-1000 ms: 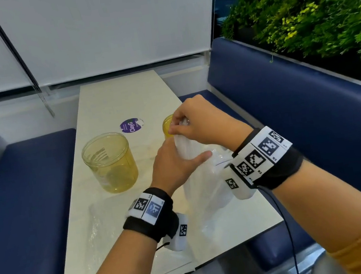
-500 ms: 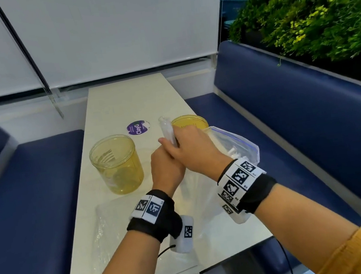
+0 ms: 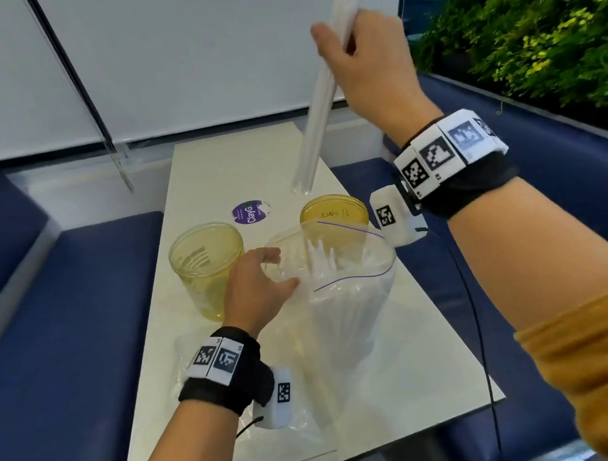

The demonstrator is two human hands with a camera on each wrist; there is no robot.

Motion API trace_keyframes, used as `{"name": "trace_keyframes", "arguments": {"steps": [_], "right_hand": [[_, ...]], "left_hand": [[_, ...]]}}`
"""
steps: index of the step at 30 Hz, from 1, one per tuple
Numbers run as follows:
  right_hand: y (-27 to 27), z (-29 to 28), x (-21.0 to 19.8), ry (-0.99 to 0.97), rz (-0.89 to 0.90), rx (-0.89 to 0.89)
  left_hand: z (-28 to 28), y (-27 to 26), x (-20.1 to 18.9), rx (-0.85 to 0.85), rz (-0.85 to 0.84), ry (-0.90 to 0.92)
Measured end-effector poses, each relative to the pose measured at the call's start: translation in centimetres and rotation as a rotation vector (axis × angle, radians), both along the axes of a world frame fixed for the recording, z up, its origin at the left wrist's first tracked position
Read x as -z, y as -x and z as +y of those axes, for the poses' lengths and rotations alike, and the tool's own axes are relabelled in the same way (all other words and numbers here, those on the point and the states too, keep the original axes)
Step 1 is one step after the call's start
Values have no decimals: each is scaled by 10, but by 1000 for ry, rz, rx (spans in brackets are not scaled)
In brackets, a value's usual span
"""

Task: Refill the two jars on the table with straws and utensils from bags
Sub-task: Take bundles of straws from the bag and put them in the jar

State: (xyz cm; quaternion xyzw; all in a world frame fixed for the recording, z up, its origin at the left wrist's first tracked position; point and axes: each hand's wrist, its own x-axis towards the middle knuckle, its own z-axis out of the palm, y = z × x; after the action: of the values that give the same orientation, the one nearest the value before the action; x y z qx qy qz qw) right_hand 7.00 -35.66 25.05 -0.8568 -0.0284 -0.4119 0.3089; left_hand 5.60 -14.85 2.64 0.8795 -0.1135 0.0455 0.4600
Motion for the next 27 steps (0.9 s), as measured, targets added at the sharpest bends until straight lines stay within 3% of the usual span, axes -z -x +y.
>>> {"name": "trace_keyframes", "arguments": {"steps": [4, 11, 17, 22, 25, 27], "right_hand": [[-29, -14, 41, 78, 202, 130], [-57, -19, 144, 133, 596, 144], [-51, -25, 170, 168, 916, 181], [-23, -13, 125, 276, 668, 272], [0, 23, 90, 279, 407, 51], [13, 53, 82, 301, 417, -187]], "left_hand": [[18, 1, 2, -33, 50, 10], [41, 4, -1, -64, 59, -3], [54, 10, -8, -95, 26, -111], [51, 7, -20, -64, 38, -35], [48, 6, -25, -45, 40, -5], [47, 7, -27, -31, 31, 10]]}}
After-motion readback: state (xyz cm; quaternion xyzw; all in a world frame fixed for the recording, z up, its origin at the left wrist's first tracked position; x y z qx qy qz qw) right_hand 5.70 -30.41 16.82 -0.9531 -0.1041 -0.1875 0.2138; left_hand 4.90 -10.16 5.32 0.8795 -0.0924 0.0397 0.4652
